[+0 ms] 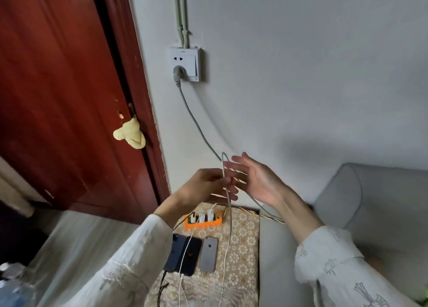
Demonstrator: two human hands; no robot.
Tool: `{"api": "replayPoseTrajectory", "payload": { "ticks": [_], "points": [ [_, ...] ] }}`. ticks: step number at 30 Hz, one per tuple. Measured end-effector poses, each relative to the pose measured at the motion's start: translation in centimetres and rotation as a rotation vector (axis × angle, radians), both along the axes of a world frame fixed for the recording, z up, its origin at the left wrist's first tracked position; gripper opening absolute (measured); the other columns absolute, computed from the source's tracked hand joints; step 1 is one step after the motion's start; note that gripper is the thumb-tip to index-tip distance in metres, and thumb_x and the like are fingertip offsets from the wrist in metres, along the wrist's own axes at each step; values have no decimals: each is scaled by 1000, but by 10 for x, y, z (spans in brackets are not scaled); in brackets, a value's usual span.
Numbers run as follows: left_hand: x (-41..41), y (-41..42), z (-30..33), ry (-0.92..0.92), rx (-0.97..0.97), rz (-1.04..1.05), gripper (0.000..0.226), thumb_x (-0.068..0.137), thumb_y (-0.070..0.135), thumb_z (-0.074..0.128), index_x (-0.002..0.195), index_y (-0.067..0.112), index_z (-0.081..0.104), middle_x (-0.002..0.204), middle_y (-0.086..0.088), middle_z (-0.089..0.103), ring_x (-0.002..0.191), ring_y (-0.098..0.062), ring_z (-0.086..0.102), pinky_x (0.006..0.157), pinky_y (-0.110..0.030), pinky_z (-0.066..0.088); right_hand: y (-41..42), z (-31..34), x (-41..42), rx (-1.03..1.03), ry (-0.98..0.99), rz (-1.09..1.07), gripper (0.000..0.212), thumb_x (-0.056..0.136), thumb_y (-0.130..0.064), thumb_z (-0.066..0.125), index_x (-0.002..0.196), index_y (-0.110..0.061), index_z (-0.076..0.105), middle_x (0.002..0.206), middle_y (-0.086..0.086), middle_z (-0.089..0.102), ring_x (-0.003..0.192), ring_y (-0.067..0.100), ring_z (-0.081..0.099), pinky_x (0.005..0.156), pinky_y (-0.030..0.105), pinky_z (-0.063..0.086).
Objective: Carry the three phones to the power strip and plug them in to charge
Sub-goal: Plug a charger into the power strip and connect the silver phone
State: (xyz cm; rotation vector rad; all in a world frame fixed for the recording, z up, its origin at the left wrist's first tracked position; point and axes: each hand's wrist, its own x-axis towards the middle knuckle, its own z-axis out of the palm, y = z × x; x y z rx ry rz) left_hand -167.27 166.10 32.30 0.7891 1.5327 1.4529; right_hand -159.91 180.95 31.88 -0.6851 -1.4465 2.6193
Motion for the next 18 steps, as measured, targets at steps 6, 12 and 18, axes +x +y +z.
{"api": "replayPoseTrajectory", "payload": {
  "ticks": [6, 12, 18],
  "points": [
    [-57, 2, 37, -452, 315, 346, 20, 95, 8, 40, 83, 7, 56, 68, -3, 72, 73, -21, 72, 63, -29, 60, -16, -41, 29, 144, 43, 560, 36, 88, -34, 55, 115, -12, 60, 102, 6, 70, 101, 23, 64, 91, 31, 50],
    [-103, -22, 20, -614, 224, 669, 27, 97, 17, 39, 78, 4, 54, 55, -5, 71, 54, -17, 70, 57, -31, 60, 1, -49, 40, 468, -83, 224, 17, 91, -15, 53, 88, -12, 69, 71, 2, 62, 62, 10, 60, 60, 22, 48],
    [-82, -39, -1, 802, -305, 499, 27, 86, 22, 59, 109, 8, 59, 94, 3, 62, 82, -12, 61, 82, -29, 49, -5, -10, 12, 918, -61, 247, 25, 93, -18, 50, 79, -26, 68, 49, -12, 57, 44, 3, 43, 48, 15, 34]
  ]
}}
